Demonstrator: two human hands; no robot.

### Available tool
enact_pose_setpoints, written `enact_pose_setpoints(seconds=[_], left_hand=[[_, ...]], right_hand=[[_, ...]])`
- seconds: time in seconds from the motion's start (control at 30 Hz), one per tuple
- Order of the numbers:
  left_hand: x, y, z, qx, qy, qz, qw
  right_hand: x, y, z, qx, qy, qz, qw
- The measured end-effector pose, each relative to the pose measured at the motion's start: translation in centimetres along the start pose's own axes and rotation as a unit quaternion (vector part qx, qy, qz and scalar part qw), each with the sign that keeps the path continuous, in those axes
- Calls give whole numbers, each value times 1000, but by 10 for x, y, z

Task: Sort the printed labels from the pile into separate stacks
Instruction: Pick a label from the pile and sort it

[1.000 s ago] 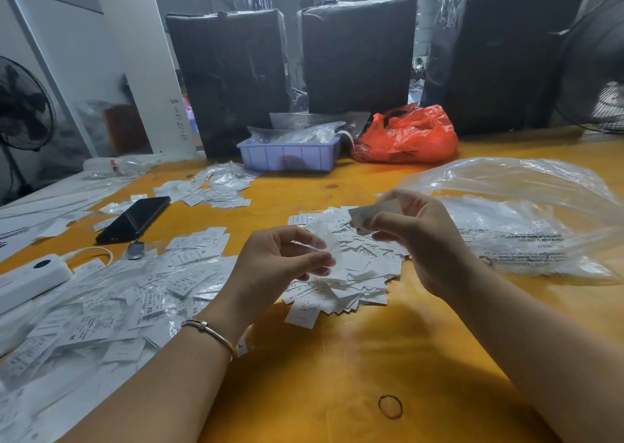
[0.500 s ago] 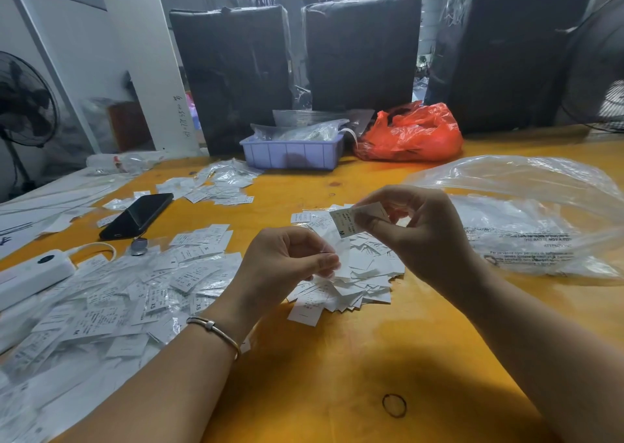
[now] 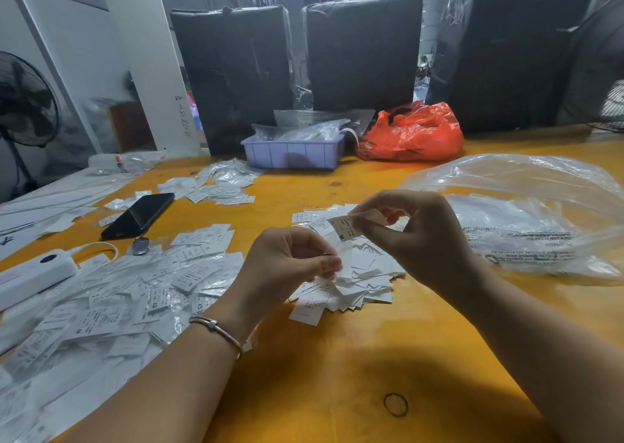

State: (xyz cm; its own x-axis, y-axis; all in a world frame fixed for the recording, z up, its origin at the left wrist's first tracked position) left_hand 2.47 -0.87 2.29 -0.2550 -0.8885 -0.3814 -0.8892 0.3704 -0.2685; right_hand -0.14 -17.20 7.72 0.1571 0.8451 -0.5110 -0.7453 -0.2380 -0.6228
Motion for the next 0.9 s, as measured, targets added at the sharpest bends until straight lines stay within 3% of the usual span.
enact_pose_setpoints(seconds=[0.27,0.57,0.73,0.9], left_hand=[[-1,-1,0,10,-11,6,1000],[4,-2,-1,11,-17,33,999],[10,-1,0,6,19,59,998],[7,-1,0,-3,49,64,997]], right_hand=[[-1,-3,-3,-3,59,14,998],[4,-4,-14,42,-15,66,997],[16,-3,-17,61,-44,137,988],[5,-4,-22,68,-102,50,991]])
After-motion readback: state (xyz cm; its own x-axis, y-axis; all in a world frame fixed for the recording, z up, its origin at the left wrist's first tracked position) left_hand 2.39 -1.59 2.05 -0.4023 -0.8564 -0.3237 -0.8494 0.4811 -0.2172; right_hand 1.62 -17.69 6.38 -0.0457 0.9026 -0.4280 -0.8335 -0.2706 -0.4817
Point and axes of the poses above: each hand's wrist, its own y-axis away from the middle knuckle, its own x-axis out of the palm, z = x × y, the point moved 7 cm from there along -y, towards the middle knuckle, and after that the axes turned 7 degrees about z, right-handed, at the moved point
